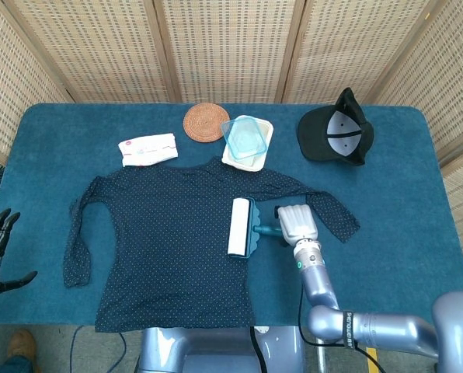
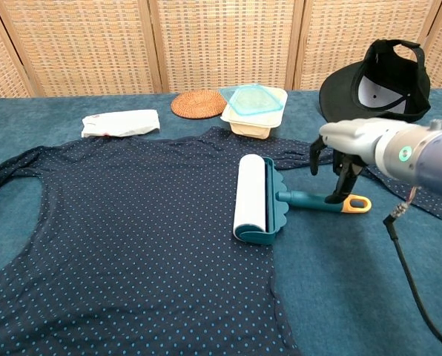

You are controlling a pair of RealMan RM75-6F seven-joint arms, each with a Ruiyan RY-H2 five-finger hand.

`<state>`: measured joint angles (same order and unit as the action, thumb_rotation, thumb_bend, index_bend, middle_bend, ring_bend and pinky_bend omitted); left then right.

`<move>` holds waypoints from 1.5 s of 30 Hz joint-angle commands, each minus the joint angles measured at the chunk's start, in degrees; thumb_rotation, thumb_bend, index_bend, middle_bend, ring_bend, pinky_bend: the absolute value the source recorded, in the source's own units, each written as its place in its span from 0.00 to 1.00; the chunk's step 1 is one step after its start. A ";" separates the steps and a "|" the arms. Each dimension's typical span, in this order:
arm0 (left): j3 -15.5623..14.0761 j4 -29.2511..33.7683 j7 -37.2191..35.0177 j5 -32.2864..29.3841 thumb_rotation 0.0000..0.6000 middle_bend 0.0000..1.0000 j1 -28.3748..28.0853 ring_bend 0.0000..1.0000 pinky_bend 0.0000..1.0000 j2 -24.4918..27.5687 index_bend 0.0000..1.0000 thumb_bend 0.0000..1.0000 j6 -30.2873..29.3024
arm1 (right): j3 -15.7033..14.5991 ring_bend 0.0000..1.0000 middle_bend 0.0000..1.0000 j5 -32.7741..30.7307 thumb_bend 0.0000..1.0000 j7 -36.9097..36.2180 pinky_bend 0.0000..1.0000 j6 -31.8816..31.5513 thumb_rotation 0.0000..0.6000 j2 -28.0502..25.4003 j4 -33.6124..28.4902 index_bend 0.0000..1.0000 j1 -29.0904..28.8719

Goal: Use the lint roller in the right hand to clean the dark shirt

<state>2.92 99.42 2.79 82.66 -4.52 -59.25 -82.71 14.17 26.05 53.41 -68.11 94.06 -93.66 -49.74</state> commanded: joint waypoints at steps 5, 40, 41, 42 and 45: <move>0.04 -0.15 -0.28 -0.33 1.00 0.00 -0.14 0.00 0.00 0.12 0.00 0.00 0.22 | -1.19 1.00 1.00 -0.37 0.38 0.44 1.00 -0.83 1.00 3.54 4.43 0.41 -0.96; 0.22 -0.22 -1.11 -1.54 1.00 0.00 -0.66 0.00 0.00 0.28 0.00 0.00 0.93 | 0.34 1.00 1.00 3.50 0.81 4.18 1.00 -2.89 1.00 2.76 1.15 0.72 -3.24; 0.23 -0.22 -1.30 -1.61 1.00 0.00 -0.70 0.00 0.00 0.35 0.00 0.00 1.04 | 0.69 1.00 1.00 3.19 0.81 5.28 1.00 -3.39 1.00 2.47 0.14 0.72 -3.78; 0.26 -0.23 -1.69 -1.68 1.00 0.00 -0.77 0.00 0.00 0.45 0.00 0.00 1.22 | 1.41 1.00 1.00 2.97 0.81 7.33 1.00 -4.12 1.00 2.28 -1.32 0.72 -5.06; 0.35 -0.41 -2.66 -1.89 1.00 0.00 -0.90 0.00 0.00 0.77 0.00 0.00 1.58 | 2.99 1.00 1.00 0.91 0.81 12.77 1.00 -6.10 1.00 2.71 -3.26 0.73 -8.28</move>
<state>3.22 99.10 0.43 80.89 -5.35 -58.62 -81.30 15.54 28.54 61.90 -72.21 96.92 -94.65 -55.08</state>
